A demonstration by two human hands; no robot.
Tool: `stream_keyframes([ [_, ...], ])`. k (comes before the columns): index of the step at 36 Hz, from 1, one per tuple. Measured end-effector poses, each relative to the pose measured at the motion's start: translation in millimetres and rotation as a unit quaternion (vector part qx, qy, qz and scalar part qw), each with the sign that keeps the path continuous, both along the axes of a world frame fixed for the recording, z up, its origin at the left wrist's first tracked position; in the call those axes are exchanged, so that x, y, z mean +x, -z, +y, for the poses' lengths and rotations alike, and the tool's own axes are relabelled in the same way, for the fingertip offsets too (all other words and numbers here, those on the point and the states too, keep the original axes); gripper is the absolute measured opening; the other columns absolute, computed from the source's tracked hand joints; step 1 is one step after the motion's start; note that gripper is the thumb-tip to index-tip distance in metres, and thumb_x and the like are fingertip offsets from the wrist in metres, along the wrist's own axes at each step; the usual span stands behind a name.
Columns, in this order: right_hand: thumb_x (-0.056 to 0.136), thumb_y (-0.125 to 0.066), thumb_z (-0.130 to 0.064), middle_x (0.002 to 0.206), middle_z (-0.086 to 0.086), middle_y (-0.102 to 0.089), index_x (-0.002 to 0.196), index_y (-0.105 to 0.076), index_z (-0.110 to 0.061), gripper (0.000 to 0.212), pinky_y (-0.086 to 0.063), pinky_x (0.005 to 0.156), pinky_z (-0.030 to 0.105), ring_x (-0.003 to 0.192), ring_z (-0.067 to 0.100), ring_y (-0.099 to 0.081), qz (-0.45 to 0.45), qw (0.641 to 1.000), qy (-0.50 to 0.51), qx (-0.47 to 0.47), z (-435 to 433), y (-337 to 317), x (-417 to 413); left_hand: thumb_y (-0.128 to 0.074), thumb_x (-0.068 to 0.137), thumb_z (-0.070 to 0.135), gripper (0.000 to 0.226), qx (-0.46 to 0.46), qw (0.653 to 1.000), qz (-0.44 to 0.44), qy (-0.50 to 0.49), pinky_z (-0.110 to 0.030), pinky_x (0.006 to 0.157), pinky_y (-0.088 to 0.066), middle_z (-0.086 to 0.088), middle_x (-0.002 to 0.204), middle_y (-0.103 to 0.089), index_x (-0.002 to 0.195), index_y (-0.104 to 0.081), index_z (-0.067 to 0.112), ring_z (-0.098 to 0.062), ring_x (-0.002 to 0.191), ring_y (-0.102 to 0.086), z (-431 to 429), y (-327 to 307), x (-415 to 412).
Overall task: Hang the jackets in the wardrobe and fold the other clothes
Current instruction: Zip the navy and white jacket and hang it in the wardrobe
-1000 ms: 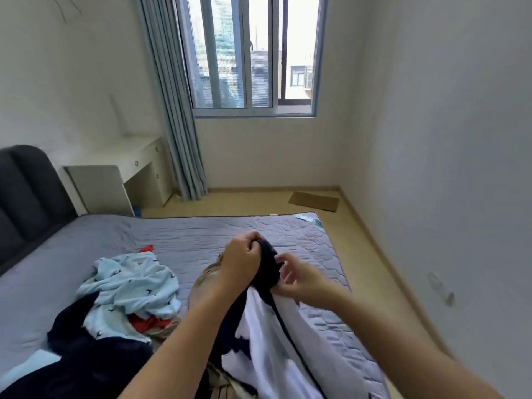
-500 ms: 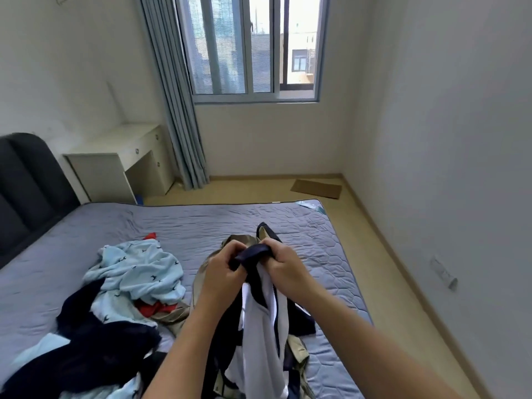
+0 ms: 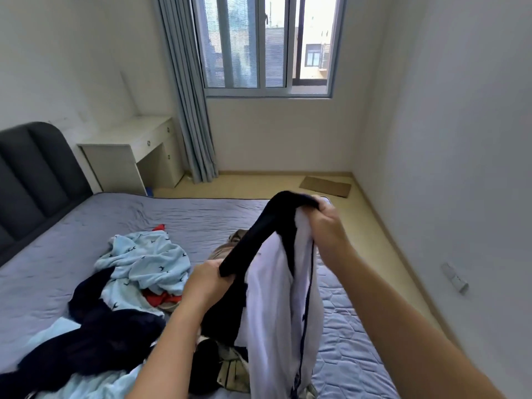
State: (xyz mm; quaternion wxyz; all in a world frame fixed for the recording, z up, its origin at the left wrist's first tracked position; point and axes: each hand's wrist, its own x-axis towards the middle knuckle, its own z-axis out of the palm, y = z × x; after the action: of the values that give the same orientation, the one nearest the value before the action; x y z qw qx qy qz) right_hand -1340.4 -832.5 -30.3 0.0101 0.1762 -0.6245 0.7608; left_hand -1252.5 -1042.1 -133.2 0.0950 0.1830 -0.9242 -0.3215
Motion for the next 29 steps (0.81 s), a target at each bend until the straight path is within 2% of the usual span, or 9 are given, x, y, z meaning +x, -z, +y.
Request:
stream_keyframes([
  [3,0.090,-0.052,-0.006,0.072,-0.009,-0.066,0.077,-0.066,-0.022,0.024,-0.048,0.067,0.019,0.068,0.003,-0.059,-0.010,0.999,0.033,0.013,21,-8,-20,-0.052,0.088,0.021,0.021,-0.051,0.998,-0.037,-0.020,-0.035,0.066,-0.042,-0.014,0.081,-0.068,0.071,-0.060,0.013,-0.032,0.083,-0.063,-25,7,2],
  [7,0.070,-0.065,-0.032,0.058,-0.013,-0.054,0.066,-0.057,-0.026,0.010,-0.042,0.060,0.027,0.058,0.007,-0.051,0.062,0.975,0.072,0.199,36,-6,-41,-0.042,0.095,0.011,0.026,-0.012,0.995,0.062,-0.074,-0.037,0.062,-0.033,-0.016,0.068,-0.055,0.069,-0.042,0.009,-0.034,0.071,-0.052,-33,-10,-11],
  [10,0.075,-0.072,-0.028,0.052,-0.011,-0.051,0.066,-0.048,-0.022,0.026,-0.042,0.057,0.030,0.053,0.013,-0.051,0.082,0.956,0.077,0.270,40,-5,-49,-0.037,0.096,0.008,0.032,0.061,0.976,0.153,-0.139,-0.038,0.058,-0.025,-0.008,0.060,-0.041,0.065,-0.031,0.012,-0.026,0.062,-0.039,-29,-38,-23],
  [14,0.081,-0.057,-0.031,0.061,-0.011,-0.057,0.069,-0.050,-0.023,0.015,-0.040,0.056,0.027,0.062,0.011,-0.056,0.131,0.900,0.148,0.388,50,-11,-64,-0.033,0.098,0.012,0.032,0.060,0.964,0.223,-0.131,-0.032,0.053,-0.028,-0.004,0.059,-0.037,0.066,-0.030,0.014,-0.018,0.056,-0.034,-34,-77,-35],
  [19,0.089,-0.050,-0.022,0.075,0.006,-0.059,0.075,-0.051,-0.018,0.014,-0.042,0.065,0.030,0.074,0.027,-0.057,0.114,0.814,0.108,0.559,74,-44,-95,-0.054,0.093,0.037,0.025,-0.194,0.955,0.208,0.085,-0.030,0.047,-0.028,0.003,0.055,-0.047,0.080,-0.043,0.018,-0.019,0.051,-0.047,-60,-124,-38],
  [22,0.085,-0.052,-0.012,0.069,0.010,-0.061,0.068,-0.054,-0.010,0.017,-0.053,0.051,0.029,0.059,0.029,-0.064,0.052,0.801,0.046,0.595,89,-62,-110,-0.058,0.079,0.065,0.049,-0.404,0.884,0.137,0.191,-0.027,0.047,-0.031,0.006,0.057,-0.050,0.092,-0.046,0.019,-0.025,0.053,-0.058,-76,-146,-38],
  [24,0.083,-0.055,-0.010,0.066,0.007,-0.060,0.069,-0.058,-0.009,0.015,-0.055,0.049,0.027,0.058,0.025,-0.066,0.033,0.787,0.003,0.616,93,-70,-112,-0.057,0.081,0.064,0.049,-0.505,0.834,0.105,0.197,-0.028,0.052,-0.031,0.001,0.066,-0.060,0.097,-0.050,0.019,-0.029,0.066,-0.064,-83,-155,-42],
  [26,0.084,-0.058,-0.009,0.068,0.004,-0.061,0.071,-0.061,-0.012,0.014,-0.051,0.046,0.022,0.056,0.017,-0.064,0.043,0.762,-0.027,0.646,91,-76,-108,-0.054,0.088,0.056,0.037,-0.533,0.823,0.080,0.177,-0.029,0.057,-0.034,0.000,0.083,-0.069,0.095,-0.055,0.020,-0.027,0.080,-0.066,-87,-161,-47],
  [29,0.083,-0.055,-0.005,0.070,0.005,-0.061,0.071,-0.061,-0.008,0.013,-0.052,0.048,0.023,0.051,0.016,-0.061,0.071,0.722,-0.036,0.688,82,-76,-101,-0.053,0.091,0.049,0.029,-0.503,0.855,0.048,0.119,-0.029,0.061,-0.035,0.002,0.088,-0.068,0.084,-0.058,0.021,-0.023,0.083,-0.063,-85,-168,-49],
])
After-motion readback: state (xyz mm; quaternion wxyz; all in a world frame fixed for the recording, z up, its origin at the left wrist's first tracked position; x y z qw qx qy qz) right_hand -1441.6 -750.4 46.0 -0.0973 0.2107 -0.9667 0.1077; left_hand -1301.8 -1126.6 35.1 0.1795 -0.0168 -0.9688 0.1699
